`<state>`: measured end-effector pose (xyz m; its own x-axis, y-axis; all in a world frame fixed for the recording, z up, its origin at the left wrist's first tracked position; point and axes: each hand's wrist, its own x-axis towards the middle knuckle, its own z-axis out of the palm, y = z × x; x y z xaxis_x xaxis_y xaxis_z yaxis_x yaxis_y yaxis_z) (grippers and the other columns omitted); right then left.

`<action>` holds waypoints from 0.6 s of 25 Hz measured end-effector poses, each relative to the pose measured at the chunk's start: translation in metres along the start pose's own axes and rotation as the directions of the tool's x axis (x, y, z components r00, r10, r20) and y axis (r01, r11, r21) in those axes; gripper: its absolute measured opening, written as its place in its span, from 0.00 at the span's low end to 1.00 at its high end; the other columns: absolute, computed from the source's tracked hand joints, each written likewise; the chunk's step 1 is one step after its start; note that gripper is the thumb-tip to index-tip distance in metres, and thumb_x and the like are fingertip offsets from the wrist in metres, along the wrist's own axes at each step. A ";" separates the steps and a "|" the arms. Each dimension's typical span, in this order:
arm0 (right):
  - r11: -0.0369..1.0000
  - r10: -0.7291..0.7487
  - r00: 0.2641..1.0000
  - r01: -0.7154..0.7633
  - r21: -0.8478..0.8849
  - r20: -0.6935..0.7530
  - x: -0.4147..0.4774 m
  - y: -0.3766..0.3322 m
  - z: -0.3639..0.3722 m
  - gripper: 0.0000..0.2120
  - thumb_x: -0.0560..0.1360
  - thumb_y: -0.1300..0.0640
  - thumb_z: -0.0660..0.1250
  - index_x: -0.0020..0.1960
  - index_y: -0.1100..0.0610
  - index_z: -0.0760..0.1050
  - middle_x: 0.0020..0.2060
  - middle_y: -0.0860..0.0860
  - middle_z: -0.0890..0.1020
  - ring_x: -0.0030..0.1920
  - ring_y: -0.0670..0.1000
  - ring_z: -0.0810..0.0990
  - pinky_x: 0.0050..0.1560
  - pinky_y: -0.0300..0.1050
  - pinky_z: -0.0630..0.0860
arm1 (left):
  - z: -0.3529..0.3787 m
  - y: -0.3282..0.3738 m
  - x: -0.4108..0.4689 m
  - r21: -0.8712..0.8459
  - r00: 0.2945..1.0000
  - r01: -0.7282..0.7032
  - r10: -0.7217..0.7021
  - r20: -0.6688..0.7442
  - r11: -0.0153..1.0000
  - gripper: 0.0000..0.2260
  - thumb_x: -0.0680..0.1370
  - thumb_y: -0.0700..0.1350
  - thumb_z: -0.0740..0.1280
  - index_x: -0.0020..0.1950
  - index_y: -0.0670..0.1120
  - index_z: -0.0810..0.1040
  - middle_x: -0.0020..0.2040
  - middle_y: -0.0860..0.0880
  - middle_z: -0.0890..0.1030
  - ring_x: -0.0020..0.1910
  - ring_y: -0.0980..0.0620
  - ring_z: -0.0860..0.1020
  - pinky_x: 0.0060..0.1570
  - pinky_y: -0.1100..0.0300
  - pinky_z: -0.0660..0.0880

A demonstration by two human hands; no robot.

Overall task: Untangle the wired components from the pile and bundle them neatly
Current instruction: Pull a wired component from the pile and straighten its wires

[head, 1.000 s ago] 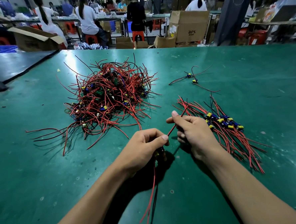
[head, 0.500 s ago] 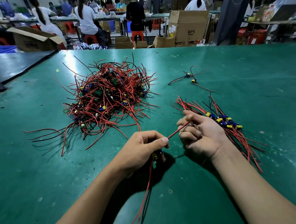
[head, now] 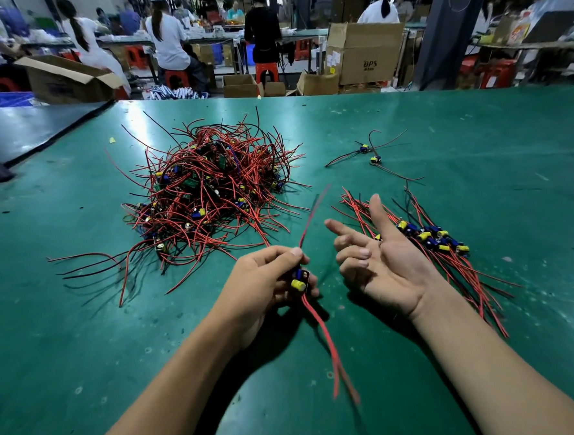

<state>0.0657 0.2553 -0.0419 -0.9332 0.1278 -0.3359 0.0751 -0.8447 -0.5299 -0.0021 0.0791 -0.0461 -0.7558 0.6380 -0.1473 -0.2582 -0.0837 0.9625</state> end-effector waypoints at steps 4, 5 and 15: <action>0.699 -0.240 0.970 0.203 -0.686 0.042 -0.002 0.025 0.005 0.08 0.78 0.59 0.69 0.54 0.61 0.81 0.33 0.49 0.76 0.24 0.44 0.69 0.24 0.34 0.67 | -0.003 0.004 0.003 -0.190 0.994 -0.001 -0.020 -0.111 0.982 0.08 0.79 0.43 0.64 0.43 0.43 0.79 0.40 0.42 0.85 0.32 0.48 0.82 0.31 0.61 0.78; 0.574 -0.262 0.957 0.257 -0.778 0.123 -0.004 0.032 0.006 0.06 0.77 0.61 0.71 0.53 0.60 0.82 0.32 0.48 0.79 0.26 0.43 0.72 0.26 0.34 0.69 | -0.004 0.005 0.004 -0.223 0.990 -0.013 -0.019 -0.140 0.975 0.08 0.80 0.43 0.64 0.43 0.43 0.78 0.41 0.42 0.85 0.30 0.50 0.81 0.31 0.62 0.77; 0.590 -0.413 0.907 0.336 -0.734 0.083 -0.006 0.045 0.019 0.15 0.78 0.49 0.69 0.37 0.56 0.74 0.29 0.52 0.75 0.22 0.47 0.67 0.22 0.35 0.62 | -0.004 0.006 0.002 -0.227 0.985 -0.078 0.041 -0.165 0.971 0.02 0.77 0.44 0.66 0.48 0.47 0.77 0.46 0.45 0.84 0.38 0.48 0.84 0.34 0.61 0.75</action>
<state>0.0681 0.2063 -0.0489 -0.9066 0.4214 -0.0208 -0.0113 -0.0735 -0.9972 -0.0072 0.0765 -0.0415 -0.8548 0.4988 -0.1436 -0.3281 -0.3050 0.8940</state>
